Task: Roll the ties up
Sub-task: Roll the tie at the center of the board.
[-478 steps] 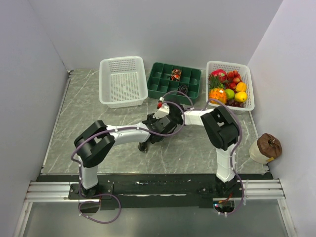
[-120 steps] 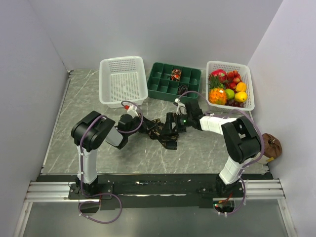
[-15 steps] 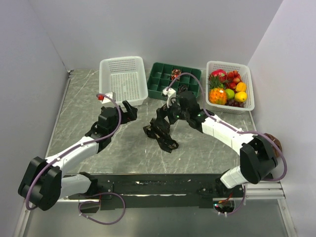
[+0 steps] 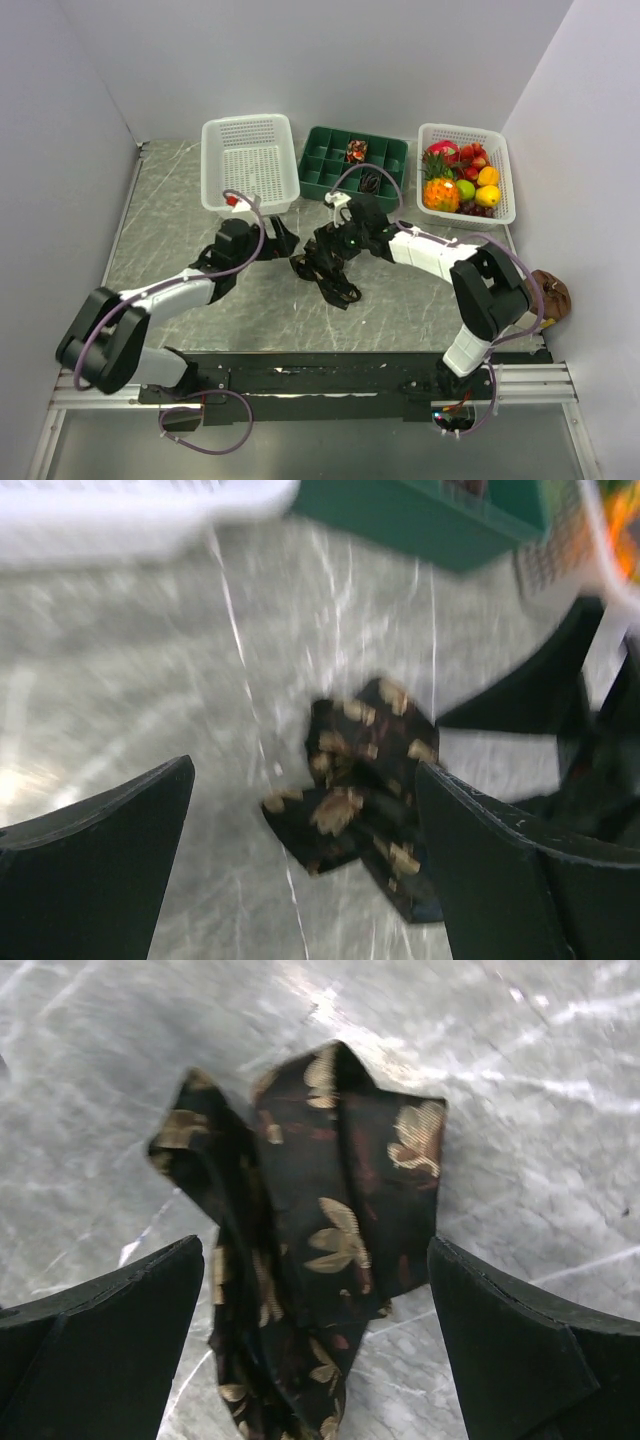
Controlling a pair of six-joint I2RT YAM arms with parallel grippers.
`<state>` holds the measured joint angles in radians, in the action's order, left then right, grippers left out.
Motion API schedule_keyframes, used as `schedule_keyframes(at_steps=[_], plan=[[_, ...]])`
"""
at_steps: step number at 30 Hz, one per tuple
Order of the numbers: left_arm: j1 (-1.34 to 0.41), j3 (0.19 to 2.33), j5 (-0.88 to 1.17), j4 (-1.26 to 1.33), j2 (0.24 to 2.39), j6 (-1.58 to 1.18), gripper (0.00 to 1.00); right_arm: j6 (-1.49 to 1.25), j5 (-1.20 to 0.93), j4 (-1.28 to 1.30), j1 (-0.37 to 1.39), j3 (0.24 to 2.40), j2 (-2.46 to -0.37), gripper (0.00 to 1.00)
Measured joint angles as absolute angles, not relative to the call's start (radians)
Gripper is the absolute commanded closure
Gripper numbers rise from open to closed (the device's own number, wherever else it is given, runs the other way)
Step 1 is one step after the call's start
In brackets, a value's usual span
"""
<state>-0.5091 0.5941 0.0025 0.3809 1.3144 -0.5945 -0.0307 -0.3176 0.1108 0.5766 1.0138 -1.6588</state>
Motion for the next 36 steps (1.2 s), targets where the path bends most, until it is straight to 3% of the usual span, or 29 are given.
schedule_keyframes(at_steps=[9,15,20,25,29,36], plan=[[-0.589,0.594,0.062,0.421,1.457,-0.67,0.01,-0.102,-0.39,0.083,0.463,1.016,-1.7,0.0],[-0.613,0.595,0.039,0.418,1.493,-0.74,0.07,-0.131,-0.508,0.075,0.432,1.038,-1.772,0.01],[-0.629,0.595,0.033,0.425,1.543,-0.793,0.22,-0.162,-0.627,0.053,0.429,1.047,-1.847,0.01],[-0.64,0.595,0.033,0.476,1.601,-0.843,0.54,-0.179,-0.703,0.043,0.427,1.047,-1.852,0.01],[-0.641,0.592,0.033,0.529,1.635,-0.877,0.62,-0.191,-0.746,0.028,0.427,1.037,-1.852,0.01],[-0.641,0.592,0.028,0.59,1.707,-0.915,0.64,-0.189,-0.775,0.019,0.427,1.022,-1.852,0.01]])
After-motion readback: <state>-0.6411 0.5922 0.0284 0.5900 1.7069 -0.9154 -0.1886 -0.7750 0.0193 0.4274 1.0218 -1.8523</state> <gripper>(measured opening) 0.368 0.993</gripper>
